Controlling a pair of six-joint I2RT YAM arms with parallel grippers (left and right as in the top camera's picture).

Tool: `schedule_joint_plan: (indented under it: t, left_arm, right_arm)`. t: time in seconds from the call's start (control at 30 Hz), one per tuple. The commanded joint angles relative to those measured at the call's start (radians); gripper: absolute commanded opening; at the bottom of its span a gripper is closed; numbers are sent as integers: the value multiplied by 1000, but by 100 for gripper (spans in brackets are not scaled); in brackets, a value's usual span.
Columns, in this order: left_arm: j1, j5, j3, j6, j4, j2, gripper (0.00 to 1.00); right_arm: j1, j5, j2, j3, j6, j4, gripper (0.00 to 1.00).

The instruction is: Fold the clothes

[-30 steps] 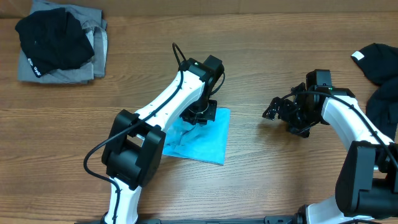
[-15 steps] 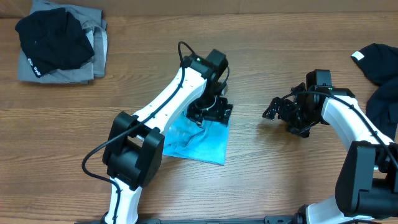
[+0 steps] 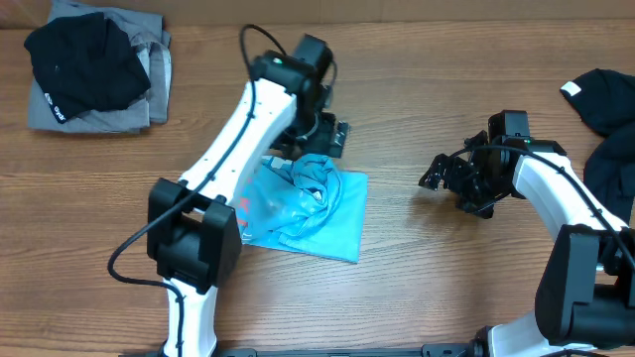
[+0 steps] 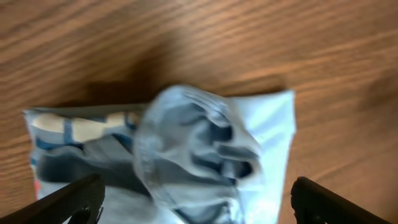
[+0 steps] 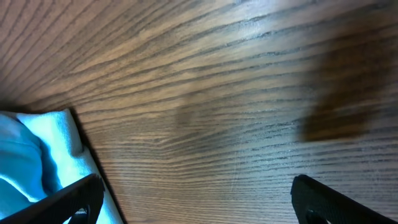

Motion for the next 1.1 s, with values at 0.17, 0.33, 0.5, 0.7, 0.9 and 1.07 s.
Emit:
schedule_joint_plan:
  t: [0.17, 0.33, 0.5, 0.7, 0.9, 1.07]
  left_arm:
    - [-31, 106, -5, 42, 24, 137, 89]
    - [-47, 262, -5, 107, 43, 182, 77]
    - [-60, 301, -3, 117, 51, 182, 36]
    - [-72, 399, 30, 170, 55, 180, 33]
    - [-89, 605, 111, 275, -4, 180, 38]
    - [-90, 676, 245, 329, -93, 172, 44]
  right_arm:
    - [0, -16, 3, -5, 22, 1, 100]
    - [0, -16, 3, -5, 21, -6, 100]
    - [0, -16, 3, -5, 21, -6, 100]
    - [0, -16, 3, -5, 22, -3, 100]
    - [0, -16, 3, -5, 22, -2, 100]
    - [0, -15, 3, -5, 21, 1, 100]
